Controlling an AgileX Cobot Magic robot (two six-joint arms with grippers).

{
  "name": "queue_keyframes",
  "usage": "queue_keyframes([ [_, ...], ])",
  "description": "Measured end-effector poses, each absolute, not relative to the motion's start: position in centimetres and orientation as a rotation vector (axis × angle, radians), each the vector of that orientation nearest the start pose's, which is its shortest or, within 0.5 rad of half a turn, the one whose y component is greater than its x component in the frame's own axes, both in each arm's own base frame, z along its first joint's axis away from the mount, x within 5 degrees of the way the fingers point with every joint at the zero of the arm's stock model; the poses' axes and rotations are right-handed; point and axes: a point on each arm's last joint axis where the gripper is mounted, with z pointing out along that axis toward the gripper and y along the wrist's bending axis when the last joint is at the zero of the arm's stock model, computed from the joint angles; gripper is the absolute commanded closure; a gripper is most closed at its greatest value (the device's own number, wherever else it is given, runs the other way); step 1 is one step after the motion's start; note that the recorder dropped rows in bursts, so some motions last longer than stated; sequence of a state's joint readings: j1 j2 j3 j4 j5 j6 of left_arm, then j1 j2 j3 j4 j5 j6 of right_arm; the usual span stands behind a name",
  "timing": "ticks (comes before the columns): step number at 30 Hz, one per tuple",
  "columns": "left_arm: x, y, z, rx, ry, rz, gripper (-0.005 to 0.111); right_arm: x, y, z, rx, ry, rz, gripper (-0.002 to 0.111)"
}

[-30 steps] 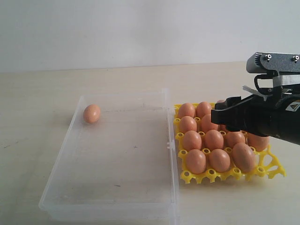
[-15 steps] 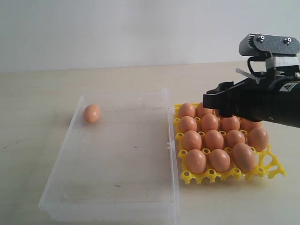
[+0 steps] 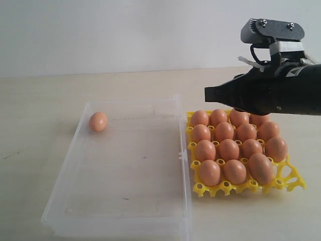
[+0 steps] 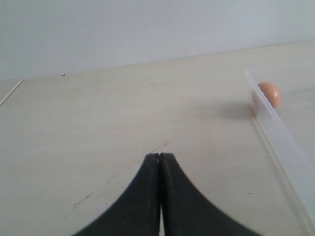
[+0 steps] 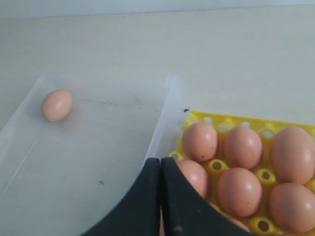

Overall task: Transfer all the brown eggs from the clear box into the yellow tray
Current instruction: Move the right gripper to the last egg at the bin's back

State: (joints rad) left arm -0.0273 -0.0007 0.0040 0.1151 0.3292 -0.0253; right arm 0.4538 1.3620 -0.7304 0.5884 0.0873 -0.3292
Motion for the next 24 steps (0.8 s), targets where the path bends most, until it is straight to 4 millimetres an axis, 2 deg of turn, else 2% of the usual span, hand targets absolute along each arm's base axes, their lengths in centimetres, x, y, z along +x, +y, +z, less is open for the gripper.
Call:
queue_keyframes([
  [3, 5.4, 0.2, 18.2, 0.074, 1.813, 0.074, 0.107, 25.1, 13.5, 25.4, -0.303, 2.269, 0.512, 0.108],
  [8, 5.4, 0.2, 18.2, 0.074, 1.813, 0.074, 0.107, 26.6, 15.3, 25.6, -0.438, 2.4, 0.578, 0.108],
  [11, 5.4, 0.2, 18.2, 0.074, 1.813, 0.074, 0.107, 28.4, 16.8, 25.5, -0.527, 2.465, 0.597, 0.108],
  [14, 5.4, 0.2, 18.2, 0.074, 1.813, 0.074, 0.107, 31.3, 20.3, 24.9, -0.685, 2.547, 0.588, 0.105],
  [15, 5.4, 0.2, 18.2, 0.074, 1.813, 0.074, 0.107, 31.8, 21.0, 24.8, -0.69, 2.553, 0.575, 0.097],
  [16, 5.4, 0.2, 18.2, 0.074, 1.813, 0.074, 0.107, 32.9, 22.7, 24.5, -0.708, 2.553, 0.557, 0.093],
  [17, 5.4, 0.2, 18.2, 0.074, 1.813, 0.074, 0.107, 33.4, 23.5, 24.3, -0.716, 2.549, 0.554, 0.084],
  [18, 5.4, 0.2, 18.2, 0.074, 1.813, 0.074, 0.107, 34.1, 25.3, 24.0, -0.727, 2.541, 0.561, 0.079],
  [19, 5.4, 0.2, 18.2, 0.074, 1.813, 0.074, 0.107, 34.3, 26.0, 23.8, -0.733, 2.541, 0.565, 0.069],
  [20, 5.4, 0.2, 18.2, 0.074, 1.813, 0.074, 0.107, 34.6, 27.7, 23.3, -0.733, 2.544, 0.586, 0.062],
  [21, 5.4, 0.2, 18.2, 0.074, 1.813, 0.074, 0.107, 34.9, 28.9, 22.7, -0.722, 2.554, 0.6, 0.059],
  [24, 5.4, 0.2, 18.2, 0.074, 1.813, 0.074, 0.107, 36.2, 30.6, 21.1, -0.632, 2.594, 0.632, 0.053],
])
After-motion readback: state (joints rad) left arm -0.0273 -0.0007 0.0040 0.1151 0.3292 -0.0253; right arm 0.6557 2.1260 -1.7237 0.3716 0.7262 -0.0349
